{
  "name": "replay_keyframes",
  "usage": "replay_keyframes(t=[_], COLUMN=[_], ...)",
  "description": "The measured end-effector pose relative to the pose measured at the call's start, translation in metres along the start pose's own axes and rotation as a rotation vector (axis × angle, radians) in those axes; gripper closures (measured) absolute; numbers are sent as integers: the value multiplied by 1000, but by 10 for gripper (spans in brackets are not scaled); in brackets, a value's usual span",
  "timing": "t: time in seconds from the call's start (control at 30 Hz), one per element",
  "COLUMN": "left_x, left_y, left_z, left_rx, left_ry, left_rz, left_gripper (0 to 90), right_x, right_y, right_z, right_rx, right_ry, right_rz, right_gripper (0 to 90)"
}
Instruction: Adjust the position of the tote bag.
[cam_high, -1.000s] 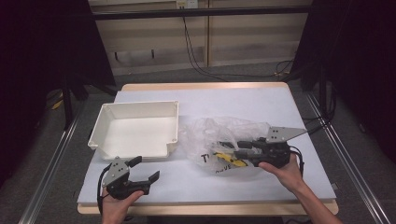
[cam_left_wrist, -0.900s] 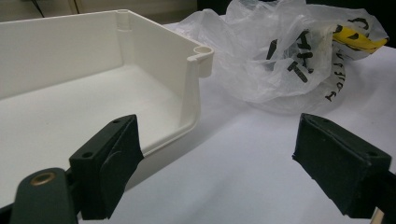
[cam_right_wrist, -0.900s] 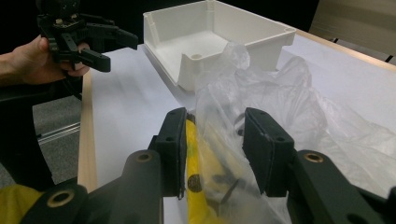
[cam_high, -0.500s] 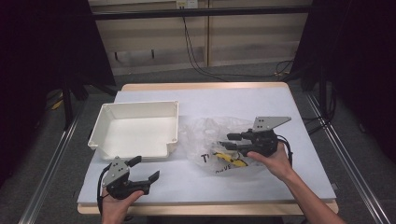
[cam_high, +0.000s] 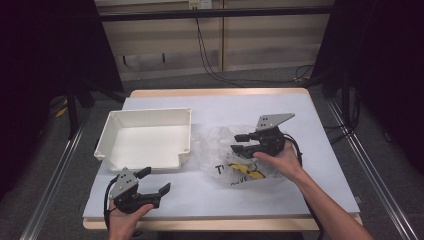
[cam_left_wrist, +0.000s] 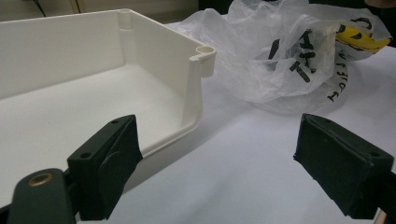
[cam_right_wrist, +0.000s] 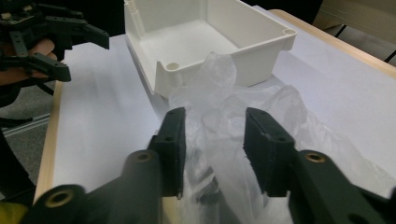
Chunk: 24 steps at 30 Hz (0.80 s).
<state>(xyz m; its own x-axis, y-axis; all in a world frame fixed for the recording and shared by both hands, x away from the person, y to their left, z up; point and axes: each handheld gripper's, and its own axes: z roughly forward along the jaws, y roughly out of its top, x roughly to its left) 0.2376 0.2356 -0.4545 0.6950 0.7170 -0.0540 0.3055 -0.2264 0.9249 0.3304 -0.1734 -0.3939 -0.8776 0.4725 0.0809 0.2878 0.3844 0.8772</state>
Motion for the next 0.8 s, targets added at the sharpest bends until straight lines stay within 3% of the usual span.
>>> replay_keyframes(t=[0.2,0.53,0.67,0.7,0.77,0.8], left_x=[1,2,2,2,1,2], left_y=[0,0,0,0,0,0], left_z=[0,-1,-1,-1,-1,-1], left_rx=[-5,-6,-5,-5,-4,-5], left_ry=[-7,-6,-3,-3,-4,-2], left_rz=[0,-1,-2,-2,-1,0], left_gripper=[134,132,133,133,133,132], right_x=[-1,-12,-11,-11,-11,-12], right_y=[7,-4,-11,-11,-15,-15], right_z=[17,36,40,40,42,42], right_rx=[45,134,151,151,170,168], right_ry=[27,27,60,60,74,77], right_rz=[-10,12,10,10,14,17], right_gripper=[620,561,703,703,855,873])
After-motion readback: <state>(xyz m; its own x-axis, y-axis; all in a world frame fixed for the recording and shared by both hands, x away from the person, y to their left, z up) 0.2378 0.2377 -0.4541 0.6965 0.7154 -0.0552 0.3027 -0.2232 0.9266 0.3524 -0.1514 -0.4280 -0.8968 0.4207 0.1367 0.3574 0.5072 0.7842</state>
